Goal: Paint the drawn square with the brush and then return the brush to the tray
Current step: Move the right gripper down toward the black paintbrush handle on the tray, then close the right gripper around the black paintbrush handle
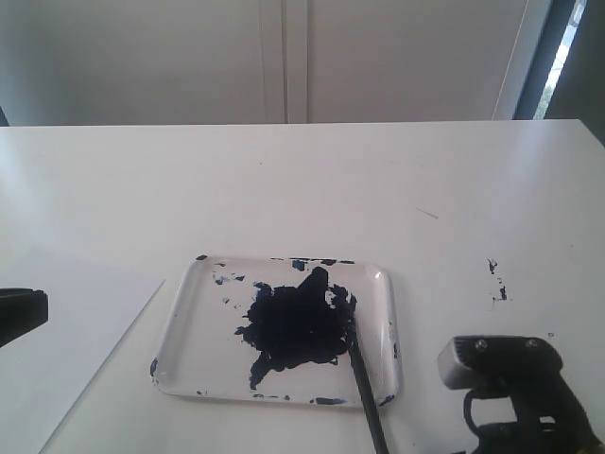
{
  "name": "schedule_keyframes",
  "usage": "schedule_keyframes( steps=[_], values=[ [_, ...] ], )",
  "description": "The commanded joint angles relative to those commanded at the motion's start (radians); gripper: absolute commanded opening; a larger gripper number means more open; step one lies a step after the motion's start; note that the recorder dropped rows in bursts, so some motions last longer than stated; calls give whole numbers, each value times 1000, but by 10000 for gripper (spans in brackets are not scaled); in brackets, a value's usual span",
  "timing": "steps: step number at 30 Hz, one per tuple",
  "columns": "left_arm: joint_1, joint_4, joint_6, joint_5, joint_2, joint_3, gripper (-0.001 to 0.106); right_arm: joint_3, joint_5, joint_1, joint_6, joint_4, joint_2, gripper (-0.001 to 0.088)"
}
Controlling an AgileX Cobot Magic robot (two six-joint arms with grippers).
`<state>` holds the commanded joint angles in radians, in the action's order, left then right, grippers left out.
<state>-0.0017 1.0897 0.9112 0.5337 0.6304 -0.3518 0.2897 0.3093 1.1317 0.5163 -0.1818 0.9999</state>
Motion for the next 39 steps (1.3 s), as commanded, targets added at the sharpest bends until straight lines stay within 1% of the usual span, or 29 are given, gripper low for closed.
schedule_keyframes(
  steps=[2,5,8,15,19,30,32,36,39],
  values=[
    [0,0,0,0,0,0,235,0,19,16,0,0,2,315],
    [0,0,0,0,0,0,235,0,34,16,0,0,9,426],
    [0,0,0,0,0,0,235,-2,26,16,0,0,29,473],
    [0,0,0,6,0,0,235,-2,9,16,2,-5,115,473],
    [0,0,0,8,0,0,235,-2,-33,16,2,-5,170,473],
    [0,0,0,8,0,0,235,-2,-92,16,2,-5,238,471],
    [0,0,0,8,0,0,235,-2,-96,16,2,-5,238,440],
    [0,0,0,8,0,0,235,-2,-104,16,2,-5,238,332],
    [0,0,0,8,0,0,235,-2,-104,16,2,-5,238,319]
  ],
)
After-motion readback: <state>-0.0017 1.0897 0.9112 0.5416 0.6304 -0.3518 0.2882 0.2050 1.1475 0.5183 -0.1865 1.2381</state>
